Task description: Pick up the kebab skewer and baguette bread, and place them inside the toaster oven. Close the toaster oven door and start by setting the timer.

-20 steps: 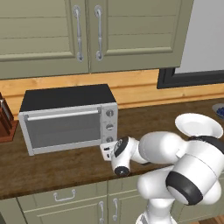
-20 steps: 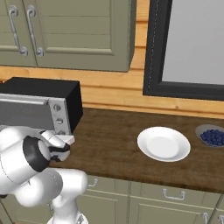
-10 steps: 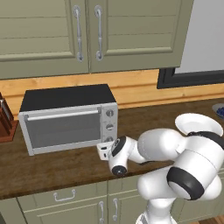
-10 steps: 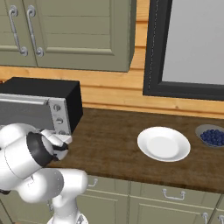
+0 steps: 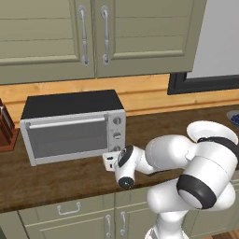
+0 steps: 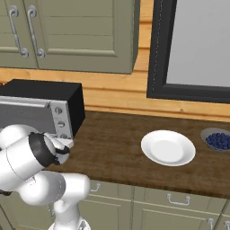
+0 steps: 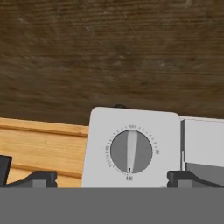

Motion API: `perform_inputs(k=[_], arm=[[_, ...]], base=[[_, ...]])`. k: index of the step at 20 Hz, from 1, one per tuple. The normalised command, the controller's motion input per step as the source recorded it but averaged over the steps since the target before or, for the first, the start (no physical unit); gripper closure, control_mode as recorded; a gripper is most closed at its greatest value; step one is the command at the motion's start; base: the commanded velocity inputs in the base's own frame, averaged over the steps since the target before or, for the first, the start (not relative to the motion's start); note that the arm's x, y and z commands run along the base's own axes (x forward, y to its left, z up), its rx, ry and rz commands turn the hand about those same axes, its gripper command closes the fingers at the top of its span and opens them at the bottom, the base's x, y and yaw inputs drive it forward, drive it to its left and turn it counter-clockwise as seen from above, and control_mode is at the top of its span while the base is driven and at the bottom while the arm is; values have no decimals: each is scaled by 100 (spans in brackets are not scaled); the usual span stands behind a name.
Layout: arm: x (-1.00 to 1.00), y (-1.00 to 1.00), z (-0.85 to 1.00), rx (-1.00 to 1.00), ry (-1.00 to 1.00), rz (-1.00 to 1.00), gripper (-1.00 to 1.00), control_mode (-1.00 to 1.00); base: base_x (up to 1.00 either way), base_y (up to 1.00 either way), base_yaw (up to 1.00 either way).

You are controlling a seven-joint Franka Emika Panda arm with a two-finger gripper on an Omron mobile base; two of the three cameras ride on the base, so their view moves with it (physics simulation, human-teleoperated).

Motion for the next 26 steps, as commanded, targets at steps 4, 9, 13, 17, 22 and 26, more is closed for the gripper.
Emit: perform_inputs(k=[4, 9, 13, 17, 22, 26], arm=[[1, 0, 0, 3, 0, 2, -100, -100], [8, 2, 0, 2, 0, 2, -100, -100], [13, 3, 0, 1, 0, 2, -100, -100], [2, 6, 0, 1, 0, 2, -100, -100], [0, 5, -14, 0, 0, 2, 100, -100], [8, 0, -13, 1, 0, 1, 100, -100]], base=[[0, 0, 0], [0, 0, 0], [0, 0, 0], [0, 0, 0], [0, 0, 0], [0, 0, 0]])
